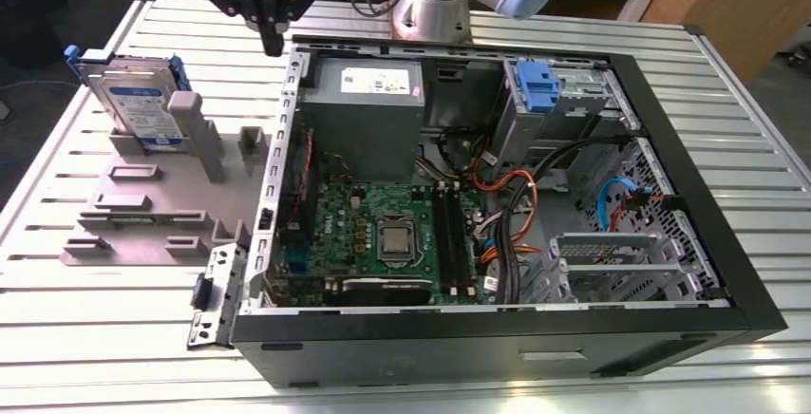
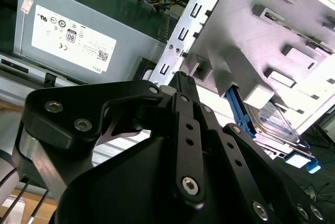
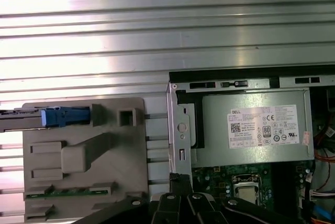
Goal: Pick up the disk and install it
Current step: 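Reach for the disk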
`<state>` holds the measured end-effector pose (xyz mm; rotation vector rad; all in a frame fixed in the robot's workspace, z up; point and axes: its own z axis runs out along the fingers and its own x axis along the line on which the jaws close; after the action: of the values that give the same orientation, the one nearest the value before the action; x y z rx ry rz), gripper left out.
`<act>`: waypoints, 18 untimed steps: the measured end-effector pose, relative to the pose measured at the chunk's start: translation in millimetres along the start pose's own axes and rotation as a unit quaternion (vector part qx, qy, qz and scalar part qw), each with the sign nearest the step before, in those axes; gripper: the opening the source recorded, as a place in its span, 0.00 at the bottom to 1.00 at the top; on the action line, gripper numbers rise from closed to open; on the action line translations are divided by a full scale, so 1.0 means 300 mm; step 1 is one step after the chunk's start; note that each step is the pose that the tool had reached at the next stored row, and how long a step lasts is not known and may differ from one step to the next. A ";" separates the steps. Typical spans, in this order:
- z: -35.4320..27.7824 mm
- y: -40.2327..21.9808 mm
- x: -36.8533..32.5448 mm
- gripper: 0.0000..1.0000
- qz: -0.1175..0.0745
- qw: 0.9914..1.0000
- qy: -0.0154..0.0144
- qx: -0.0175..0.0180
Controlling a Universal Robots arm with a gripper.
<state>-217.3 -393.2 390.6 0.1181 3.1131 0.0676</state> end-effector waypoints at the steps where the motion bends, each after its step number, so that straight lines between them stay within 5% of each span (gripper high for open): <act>1: 0.000 0.001 0.002 0.11 0.000 1.000 0.000 0.000; 18: 0.002 0.004 0.031 0.11 0.000 1.000 0.000 0.000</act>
<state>-226.5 -391.2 389.8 0.1181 3.1133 0.0676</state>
